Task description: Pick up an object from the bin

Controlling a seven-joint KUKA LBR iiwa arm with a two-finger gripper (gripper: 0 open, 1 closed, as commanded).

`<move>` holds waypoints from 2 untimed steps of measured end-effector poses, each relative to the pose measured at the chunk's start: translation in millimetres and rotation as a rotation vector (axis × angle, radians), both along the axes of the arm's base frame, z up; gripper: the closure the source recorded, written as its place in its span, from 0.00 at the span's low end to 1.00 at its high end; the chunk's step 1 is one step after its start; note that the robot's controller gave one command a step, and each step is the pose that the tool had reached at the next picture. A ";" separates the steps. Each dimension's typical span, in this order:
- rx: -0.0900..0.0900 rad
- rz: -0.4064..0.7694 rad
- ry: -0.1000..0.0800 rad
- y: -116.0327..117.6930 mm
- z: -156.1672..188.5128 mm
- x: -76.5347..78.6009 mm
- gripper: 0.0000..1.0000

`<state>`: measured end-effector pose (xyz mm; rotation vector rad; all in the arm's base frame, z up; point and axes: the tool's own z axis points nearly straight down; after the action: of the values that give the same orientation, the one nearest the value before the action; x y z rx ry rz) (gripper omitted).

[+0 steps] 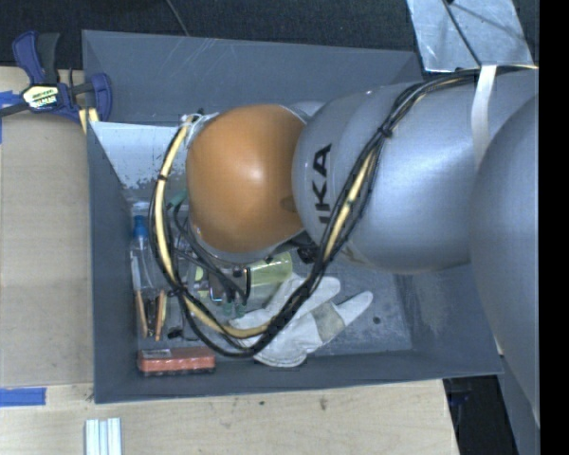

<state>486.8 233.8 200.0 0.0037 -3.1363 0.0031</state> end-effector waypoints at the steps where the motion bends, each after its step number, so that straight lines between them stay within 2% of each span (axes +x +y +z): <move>1: 0.003 -0.002 -0.007 -0.6 4.3 2.0 0.00; 2: 0.005 -0.019 -0.012 5.5 -38.1 18.9 0.00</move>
Offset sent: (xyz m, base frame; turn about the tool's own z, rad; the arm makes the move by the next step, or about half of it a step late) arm 0.0221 0.0074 -0.0562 0.0260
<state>505.7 239.3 161.9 -0.0258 -3.1478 -0.0044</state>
